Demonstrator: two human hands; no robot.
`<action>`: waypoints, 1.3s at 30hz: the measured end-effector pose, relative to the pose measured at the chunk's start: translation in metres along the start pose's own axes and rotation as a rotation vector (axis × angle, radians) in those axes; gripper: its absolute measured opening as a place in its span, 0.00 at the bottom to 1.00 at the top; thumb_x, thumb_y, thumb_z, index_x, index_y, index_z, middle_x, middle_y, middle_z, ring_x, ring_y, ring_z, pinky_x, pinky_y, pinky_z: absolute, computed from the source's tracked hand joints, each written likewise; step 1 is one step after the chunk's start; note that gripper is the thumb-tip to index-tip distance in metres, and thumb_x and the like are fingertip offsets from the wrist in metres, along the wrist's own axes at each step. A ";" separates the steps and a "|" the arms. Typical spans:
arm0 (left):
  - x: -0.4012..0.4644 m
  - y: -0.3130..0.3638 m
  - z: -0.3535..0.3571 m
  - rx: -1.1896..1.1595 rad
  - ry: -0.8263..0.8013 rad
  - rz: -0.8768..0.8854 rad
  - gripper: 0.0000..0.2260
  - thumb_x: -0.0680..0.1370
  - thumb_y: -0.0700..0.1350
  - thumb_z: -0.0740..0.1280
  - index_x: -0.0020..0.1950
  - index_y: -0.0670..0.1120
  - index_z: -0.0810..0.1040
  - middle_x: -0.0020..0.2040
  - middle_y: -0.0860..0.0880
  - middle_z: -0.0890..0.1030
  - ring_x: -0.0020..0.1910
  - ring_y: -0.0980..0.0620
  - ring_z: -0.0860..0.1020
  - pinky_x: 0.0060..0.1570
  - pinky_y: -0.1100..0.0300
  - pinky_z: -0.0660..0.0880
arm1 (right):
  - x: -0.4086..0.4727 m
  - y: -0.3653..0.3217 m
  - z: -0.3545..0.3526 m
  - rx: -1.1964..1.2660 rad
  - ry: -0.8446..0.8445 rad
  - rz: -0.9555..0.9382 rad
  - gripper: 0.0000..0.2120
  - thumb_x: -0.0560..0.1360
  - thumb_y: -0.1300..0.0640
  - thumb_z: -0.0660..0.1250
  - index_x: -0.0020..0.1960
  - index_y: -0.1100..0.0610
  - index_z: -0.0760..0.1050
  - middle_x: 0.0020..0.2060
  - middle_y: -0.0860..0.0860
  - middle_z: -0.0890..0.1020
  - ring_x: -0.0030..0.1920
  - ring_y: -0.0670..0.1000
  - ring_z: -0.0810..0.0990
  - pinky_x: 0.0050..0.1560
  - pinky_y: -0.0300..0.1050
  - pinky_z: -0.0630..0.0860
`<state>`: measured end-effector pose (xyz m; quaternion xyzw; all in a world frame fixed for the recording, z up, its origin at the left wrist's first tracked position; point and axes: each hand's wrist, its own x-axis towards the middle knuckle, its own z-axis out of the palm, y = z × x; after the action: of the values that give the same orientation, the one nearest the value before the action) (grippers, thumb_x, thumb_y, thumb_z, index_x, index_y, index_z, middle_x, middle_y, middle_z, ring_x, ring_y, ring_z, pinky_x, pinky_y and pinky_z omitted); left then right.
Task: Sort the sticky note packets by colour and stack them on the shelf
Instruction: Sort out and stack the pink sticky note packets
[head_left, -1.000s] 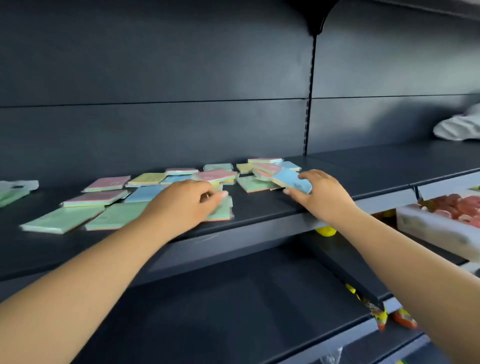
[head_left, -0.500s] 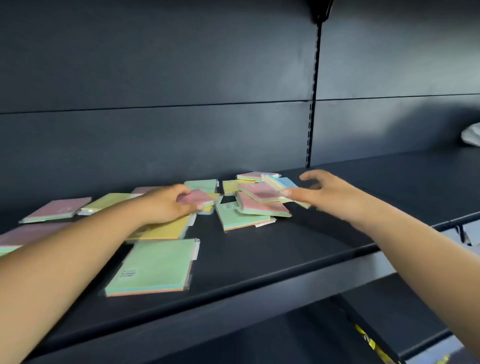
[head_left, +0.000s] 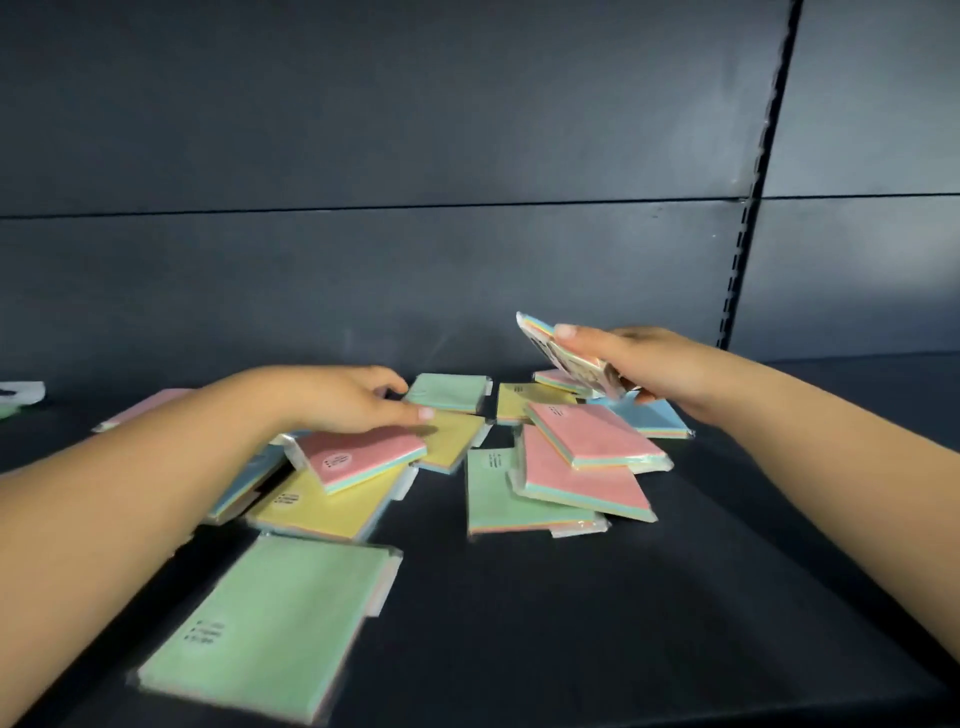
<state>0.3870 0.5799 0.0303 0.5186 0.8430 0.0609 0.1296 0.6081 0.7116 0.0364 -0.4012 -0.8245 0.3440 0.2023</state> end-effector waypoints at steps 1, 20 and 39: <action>0.008 0.003 -0.001 -0.010 0.026 0.019 0.21 0.76 0.62 0.58 0.62 0.50 0.72 0.61 0.50 0.75 0.57 0.51 0.73 0.56 0.59 0.66 | 0.006 0.002 0.001 -0.022 -0.026 0.008 0.34 0.71 0.33 0.57 0.56 0.63 0.75 0.44 0.55 0.78 0.45 0.52 0.72 0.47 0.43 0.68; 0.040 0.075 0.021 -0.136 0.097 0.111 0.25 0.78 0.62 0.51 0.59 0.49 0.78 0.62 0.50 0.77 0.63 0.50 0.73 0.60 0.60 0.65 | 0.022 0.047 -0.039 -0.120 -0.037 0.186 0.20 0.76 0.38 0.54 0.51 0.50 0.77 0.61 0.50 0.77 0.63 0.52 0.73 0.66 0.51 0.67; -0.039 0.077 0.021 -0.001 0.212 0.069 0.20 0.78 0.60 0.53 0.64 0.54 0.73 0.65 0.54 0.74 0.65 0.53 0.70 0.64 0.59 0.65 | -0.022 0.017 -0.040 -0.378 0.007 -0.044 0.21 0.78 0.39 0.50 0.46 0.51 0.75 0.51 0.55 0.78 0.55 0.57 0.74 0.50 0.45 0.67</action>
<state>0.4758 0.5796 0.0342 0.5380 0.8334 0.1203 0.0377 0.6545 0.7184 0.0497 -0.4151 -0.8823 0.1773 0.1336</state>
